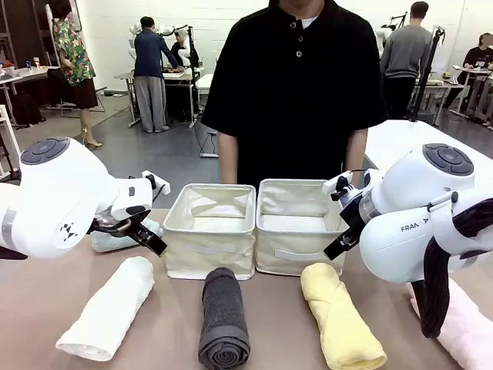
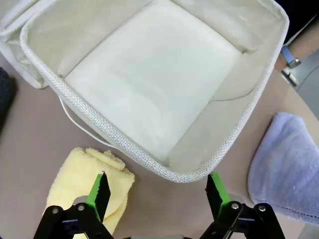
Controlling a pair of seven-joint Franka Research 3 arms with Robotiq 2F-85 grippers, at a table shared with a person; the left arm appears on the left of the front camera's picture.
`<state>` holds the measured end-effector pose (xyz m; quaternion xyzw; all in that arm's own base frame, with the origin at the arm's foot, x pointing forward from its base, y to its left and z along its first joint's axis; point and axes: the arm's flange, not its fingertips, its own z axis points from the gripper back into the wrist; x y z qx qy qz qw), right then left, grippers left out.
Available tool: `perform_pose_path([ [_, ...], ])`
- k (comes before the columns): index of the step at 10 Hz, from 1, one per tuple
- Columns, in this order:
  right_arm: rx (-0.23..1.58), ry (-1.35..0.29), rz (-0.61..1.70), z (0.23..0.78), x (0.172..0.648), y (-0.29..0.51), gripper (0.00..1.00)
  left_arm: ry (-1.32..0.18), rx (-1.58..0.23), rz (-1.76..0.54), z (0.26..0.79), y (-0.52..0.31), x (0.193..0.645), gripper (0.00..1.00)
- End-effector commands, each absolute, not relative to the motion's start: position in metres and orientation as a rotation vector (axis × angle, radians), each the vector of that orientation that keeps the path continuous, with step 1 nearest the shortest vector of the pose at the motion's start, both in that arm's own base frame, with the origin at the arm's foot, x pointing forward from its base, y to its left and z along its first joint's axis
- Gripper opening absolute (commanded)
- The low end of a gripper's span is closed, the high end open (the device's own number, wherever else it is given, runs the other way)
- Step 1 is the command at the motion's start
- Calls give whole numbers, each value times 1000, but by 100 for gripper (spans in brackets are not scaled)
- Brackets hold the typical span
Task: Sort the towels based on their folding style.
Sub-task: Pick up one triangle-folded towel and place it in the left Fabric basket.
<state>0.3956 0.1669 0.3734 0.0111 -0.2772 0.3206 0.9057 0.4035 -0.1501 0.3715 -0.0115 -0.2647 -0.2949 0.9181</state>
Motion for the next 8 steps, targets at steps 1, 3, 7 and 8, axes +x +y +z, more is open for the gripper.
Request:
perform_pose_path([
  [1,23,-573,662,373,396,167,100,-544,-24,-607,372,-150,403,100],
  [3,23,-573,662,373,396,167,100,-544,-24,-607,372,-150,403,100],
  [7,23,-573,662,373,396,167,100,-544,-24,-607,372,-150,403,100],
  [8,23,-573,662,373,396,167,100,-544,-24,-607,372,-150,403,100],
])
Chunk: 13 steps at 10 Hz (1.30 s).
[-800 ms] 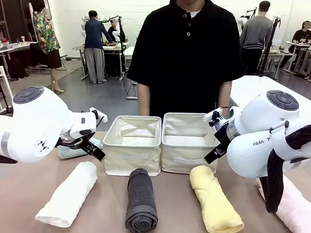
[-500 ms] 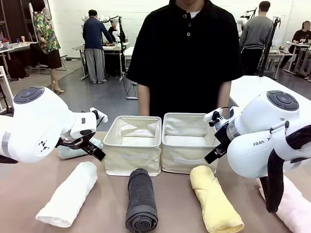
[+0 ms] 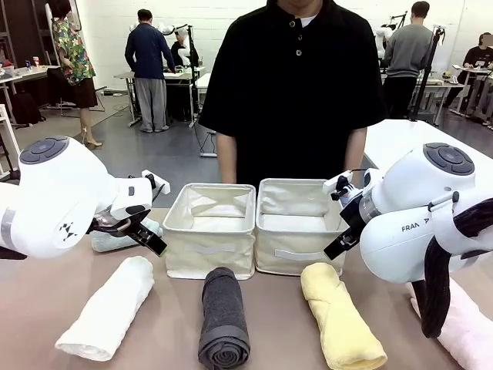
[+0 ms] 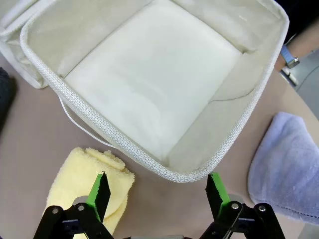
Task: Sort the towels based on their folding style.
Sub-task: Pick up one triangle-folded towel and place it in the left Fabric basket.
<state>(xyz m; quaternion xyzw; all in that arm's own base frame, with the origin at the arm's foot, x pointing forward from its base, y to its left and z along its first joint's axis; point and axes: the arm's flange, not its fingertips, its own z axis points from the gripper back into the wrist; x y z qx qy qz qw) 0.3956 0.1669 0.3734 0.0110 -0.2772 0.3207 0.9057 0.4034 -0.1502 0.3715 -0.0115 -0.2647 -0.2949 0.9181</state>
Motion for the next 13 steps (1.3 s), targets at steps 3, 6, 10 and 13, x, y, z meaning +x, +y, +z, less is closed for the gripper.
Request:
perform_pose_path([
  [3,23,-573,662,373,396,167,100,-544,-24,-607,372,-150,403,100],
  [6,23,-573,662,373,396,167,100,-544,-24,-607,372,-150,403,100],
  [10,-1,-613,650,410,373,162,100,-574,-26,-604,406,-145,390,100],
  [13,-152,-614,609,542,318,149,100,-612,6,-637,526,-139,353,100],
])
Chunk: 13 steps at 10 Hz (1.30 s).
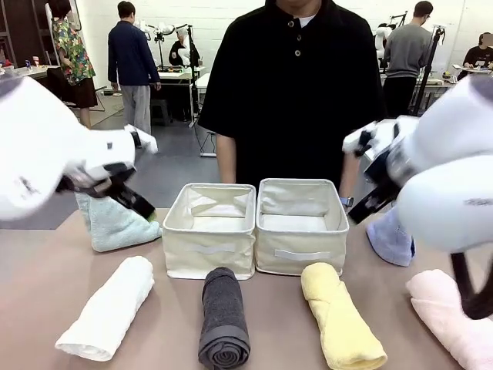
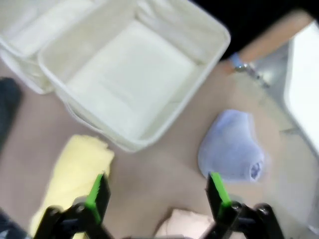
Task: Sort the towels based on their folding style.
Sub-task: Pick up one triangle-folded towel and place it in the left Fabric basket.
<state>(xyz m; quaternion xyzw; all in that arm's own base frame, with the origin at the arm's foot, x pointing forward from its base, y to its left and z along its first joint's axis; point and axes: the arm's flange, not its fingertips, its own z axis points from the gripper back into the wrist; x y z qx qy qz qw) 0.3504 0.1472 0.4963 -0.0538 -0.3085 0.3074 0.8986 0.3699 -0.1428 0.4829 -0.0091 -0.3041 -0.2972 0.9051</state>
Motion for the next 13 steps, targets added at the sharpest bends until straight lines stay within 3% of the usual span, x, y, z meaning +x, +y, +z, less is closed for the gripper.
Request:
perform_pose_path([
  [1,-169,-609,620,570,306,146,100,-591,10,-646,558,-141,346,100],
  [4,-195,-675,628,648,256,149,100,-585,81,-657,626,-147,321,100],
  [6,-259,-755,618,645,249,150,100,-597,82,-623,635,-143,307,100],
  [7,-183,-696,627,666,241,144,100,-601,42,-660,639,-147,311,100],
  [12,-194,-708,631,666,241,144,100,-597,47,-655,641,-147,311,100],
  [13,134,-527,840,675,249,116,100,-540,-152,-820,650,-122,320,100],
])
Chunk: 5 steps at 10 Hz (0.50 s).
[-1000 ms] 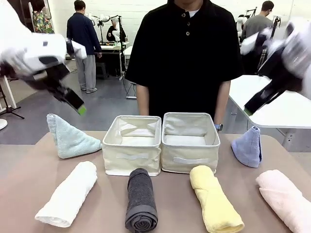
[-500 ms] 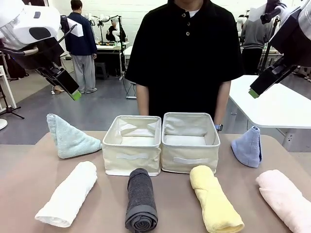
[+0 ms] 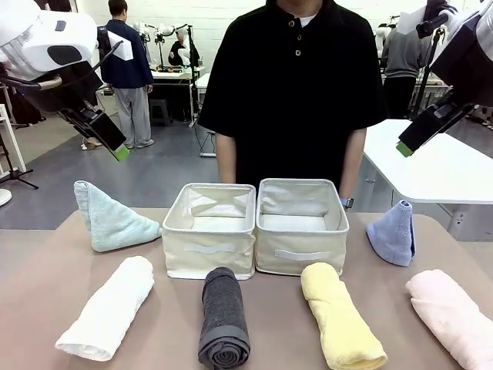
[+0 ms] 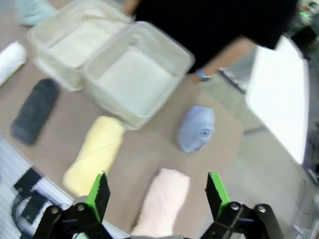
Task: Sort the towels based on their folding style.
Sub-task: Pick up one triangle-folded towel and place it in the left Fabric basket.
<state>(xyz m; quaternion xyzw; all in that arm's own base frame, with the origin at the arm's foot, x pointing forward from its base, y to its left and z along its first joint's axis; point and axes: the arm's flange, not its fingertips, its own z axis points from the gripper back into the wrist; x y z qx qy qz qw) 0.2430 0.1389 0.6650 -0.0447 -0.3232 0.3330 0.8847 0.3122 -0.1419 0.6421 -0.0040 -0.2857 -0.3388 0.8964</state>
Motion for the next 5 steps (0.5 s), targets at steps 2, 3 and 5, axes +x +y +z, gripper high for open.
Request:
perform_pose_path([
  [2,531,-487,1114,686,269,42,100,-489,-568,-1140,665,-62,345,100],
  [3,682,-554,1153,689,280,8,100,-480,-749,-1274,667,-33,356,100],
  [5,911,-670,1139,678,310,-59,100,-536,-857,-1455,663,15,368,100],
])
